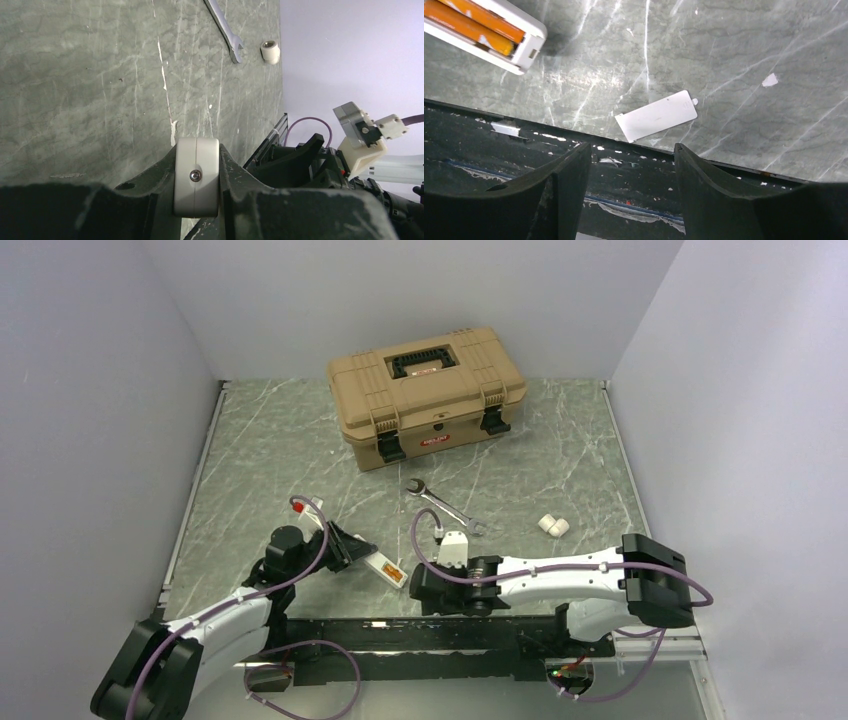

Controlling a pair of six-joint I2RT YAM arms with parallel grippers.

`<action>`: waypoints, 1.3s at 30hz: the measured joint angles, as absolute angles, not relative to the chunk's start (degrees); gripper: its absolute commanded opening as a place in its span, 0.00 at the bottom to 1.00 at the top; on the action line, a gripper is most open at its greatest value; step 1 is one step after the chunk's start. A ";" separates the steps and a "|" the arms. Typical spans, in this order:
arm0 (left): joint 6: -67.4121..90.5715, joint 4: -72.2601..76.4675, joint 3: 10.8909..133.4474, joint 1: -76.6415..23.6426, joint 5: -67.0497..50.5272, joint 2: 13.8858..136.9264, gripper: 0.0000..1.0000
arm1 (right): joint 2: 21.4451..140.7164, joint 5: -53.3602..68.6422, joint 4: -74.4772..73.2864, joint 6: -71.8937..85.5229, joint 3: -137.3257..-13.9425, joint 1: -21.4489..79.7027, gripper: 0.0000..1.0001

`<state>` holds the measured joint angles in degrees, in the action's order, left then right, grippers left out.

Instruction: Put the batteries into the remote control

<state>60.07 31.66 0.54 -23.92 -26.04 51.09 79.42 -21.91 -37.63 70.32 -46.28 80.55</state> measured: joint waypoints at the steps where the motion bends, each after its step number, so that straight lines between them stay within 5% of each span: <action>1: 60.05 31.66 0.54 -23.92 -26.06 51.03 0.00 | 79.42 -21.69 -37.45 71.05 -46.02 80.47 0.65; 20: 57.65 17.52 0.54 -23.81 -25.43 35.00 0.01 | 75.85 -18.90 -31.94 74.83 -37.87 73.89 0.65; 39: 56.40 12.36 0.54 -23.38 -25.12 34.17 0.01 | 78.83 -14.81 -23.35 67.70 -37.93 70.70 0.66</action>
<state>56.40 12.36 0.54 -23.38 -25.12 34.17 78.83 -14.81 -23.35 67.70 -37.93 70.70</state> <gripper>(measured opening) 0.279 0.654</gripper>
